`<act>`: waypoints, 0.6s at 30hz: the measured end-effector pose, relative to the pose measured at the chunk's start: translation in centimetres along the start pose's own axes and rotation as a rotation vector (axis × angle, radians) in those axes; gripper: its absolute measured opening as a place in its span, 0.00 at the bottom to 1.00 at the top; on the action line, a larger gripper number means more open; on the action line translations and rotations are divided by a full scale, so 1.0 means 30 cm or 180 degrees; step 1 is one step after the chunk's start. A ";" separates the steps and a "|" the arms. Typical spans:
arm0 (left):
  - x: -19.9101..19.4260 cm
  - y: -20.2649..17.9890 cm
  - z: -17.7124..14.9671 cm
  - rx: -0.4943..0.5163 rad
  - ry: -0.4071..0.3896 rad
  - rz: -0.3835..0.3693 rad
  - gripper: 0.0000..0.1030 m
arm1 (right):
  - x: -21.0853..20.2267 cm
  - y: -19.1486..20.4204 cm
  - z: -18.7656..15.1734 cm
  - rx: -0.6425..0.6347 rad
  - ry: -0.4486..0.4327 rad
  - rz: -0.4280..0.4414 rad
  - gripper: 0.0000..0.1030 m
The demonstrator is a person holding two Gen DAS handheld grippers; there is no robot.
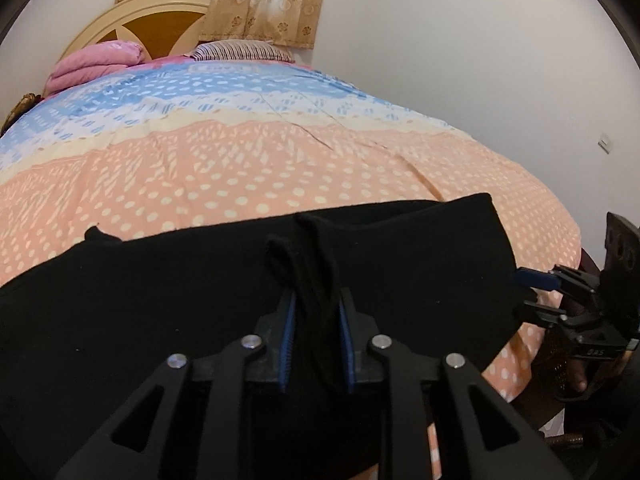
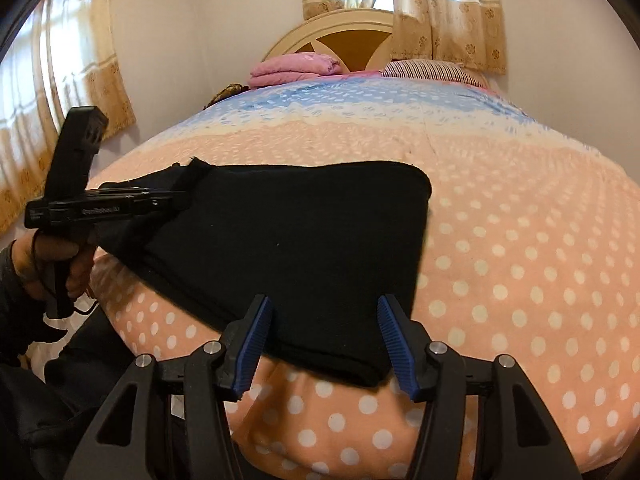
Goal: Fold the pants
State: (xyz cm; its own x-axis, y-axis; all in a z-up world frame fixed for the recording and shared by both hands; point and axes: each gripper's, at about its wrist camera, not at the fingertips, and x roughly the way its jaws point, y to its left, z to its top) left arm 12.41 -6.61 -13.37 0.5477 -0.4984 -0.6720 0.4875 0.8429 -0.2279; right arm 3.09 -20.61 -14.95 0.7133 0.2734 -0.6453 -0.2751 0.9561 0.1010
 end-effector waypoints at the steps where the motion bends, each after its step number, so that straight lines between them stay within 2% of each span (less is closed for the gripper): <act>1: -0.002 -0.001 0.000 -0.0008 -0.0017 -0.0004 0.27 | -0.008 -0.003 0.004 0.0047 -0.0009 0.0029 0.56; 2: -0.004 -0.005 0.001 0.0012 -0.0026 0.0010 0.29 | -0.019 -0.009 0.013 0.0123 -0.0039 0.0092 0.56; 3: -0.007 -0.003 0.001 0.0035 -0.0033 0.0028 0.36 | -0.031 -0.013 0.025 0.0167 -0.0076 0.0152 0.56; 4: -0.011 -0.006 0.001 0.0071 -0.0050 0.0080 0.48 | -0.047 -0.013 0.049 0.0205 -0.0140 0.0208 0.56; 6: -0.017 -0.008 0.001 0.0102 -0.0090 0.0169 0.58 | -0.060 -0.012 0.095 0.0210 -0.0262 0.0222 0.57; 9: -0.026 0.000 0.004 0.0119 -0.0158 0.0417 0.72 | -0.027 -0.016 0.165 0.0192 -0.0363 0.0167 0.65; 10: -0.028 0.009 0.005 0.0100 -0.0183 0.0467 0.77 | 0.009 -0.025 0.182 0.0201 -0.0284 0.0120 0.69; 13: -0.020 0.047 0.003 0.0005 -0.0156 0.0453 0.78 | 0.131 -0.071 0.200 0.0317 0.0064 -0.0097 0.69; 15: -0.022 0.062 0.000 -0.0050 -0.0145 0.0409 0.79 | 0.134 -0.079 0.196 0.0344 0.0033 -0.0081 0.69; 18: -0.041 0.059 -0.005 -0.0056 -0.0164 0.0417 0.79 | 0.045 -0.057 0.186 0.0358 -0.0087 -0.0053 0.69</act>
State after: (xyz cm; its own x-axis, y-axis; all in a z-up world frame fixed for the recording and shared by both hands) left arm 12.48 -4.48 -13.05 0.6402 -0.3933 -0.6599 0.3978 0.9046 -0.1531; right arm 8.14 -21.29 -11.77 0.7350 0.2588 -0.6268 -0.1902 0.9659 0.1758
